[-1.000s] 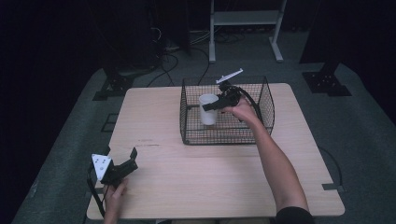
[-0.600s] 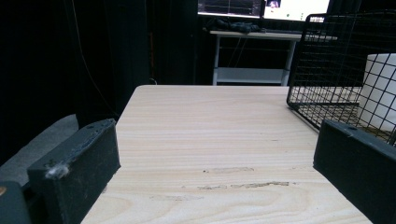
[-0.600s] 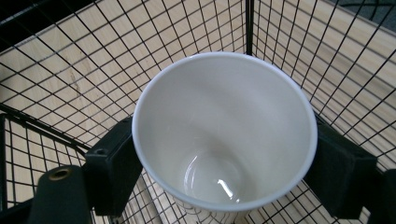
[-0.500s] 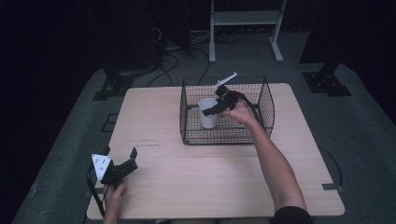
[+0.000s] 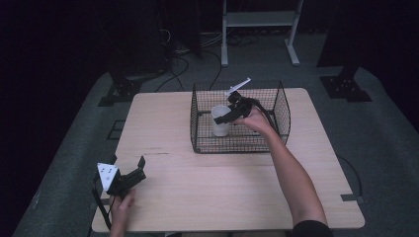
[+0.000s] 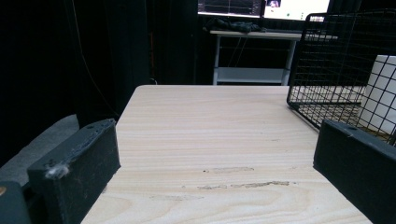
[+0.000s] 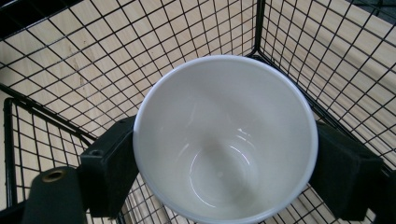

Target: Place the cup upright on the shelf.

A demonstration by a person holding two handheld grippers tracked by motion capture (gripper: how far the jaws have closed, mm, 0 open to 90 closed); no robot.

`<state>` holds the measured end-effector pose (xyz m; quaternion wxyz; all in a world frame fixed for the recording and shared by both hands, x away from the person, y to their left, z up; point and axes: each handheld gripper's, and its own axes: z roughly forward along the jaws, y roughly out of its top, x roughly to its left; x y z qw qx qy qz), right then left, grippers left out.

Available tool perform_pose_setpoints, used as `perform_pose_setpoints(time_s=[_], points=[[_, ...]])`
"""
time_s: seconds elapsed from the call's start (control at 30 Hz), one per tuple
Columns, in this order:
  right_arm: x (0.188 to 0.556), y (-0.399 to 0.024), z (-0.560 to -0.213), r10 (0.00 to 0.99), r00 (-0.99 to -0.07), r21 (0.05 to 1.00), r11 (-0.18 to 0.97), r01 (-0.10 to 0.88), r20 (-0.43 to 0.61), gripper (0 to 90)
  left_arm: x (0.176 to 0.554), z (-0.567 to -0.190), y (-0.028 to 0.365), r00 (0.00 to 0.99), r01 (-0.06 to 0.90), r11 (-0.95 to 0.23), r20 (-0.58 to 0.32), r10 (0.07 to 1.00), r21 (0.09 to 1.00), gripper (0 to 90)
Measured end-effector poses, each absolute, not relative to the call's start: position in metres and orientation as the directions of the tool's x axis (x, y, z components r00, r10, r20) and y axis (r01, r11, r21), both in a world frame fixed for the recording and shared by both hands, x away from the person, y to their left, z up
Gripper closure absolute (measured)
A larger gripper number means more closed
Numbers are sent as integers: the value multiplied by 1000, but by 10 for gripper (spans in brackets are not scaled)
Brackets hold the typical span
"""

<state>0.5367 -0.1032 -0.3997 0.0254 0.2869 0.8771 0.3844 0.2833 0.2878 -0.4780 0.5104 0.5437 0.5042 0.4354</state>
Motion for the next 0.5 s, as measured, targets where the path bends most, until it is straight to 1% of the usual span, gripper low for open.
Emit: perform_pose_setpoints(time_s=[0.5], points=[[533,-100,-398,509,-844,693,548,469,169,160,284,-478,288,109,105,30,-42,993,994,0]])
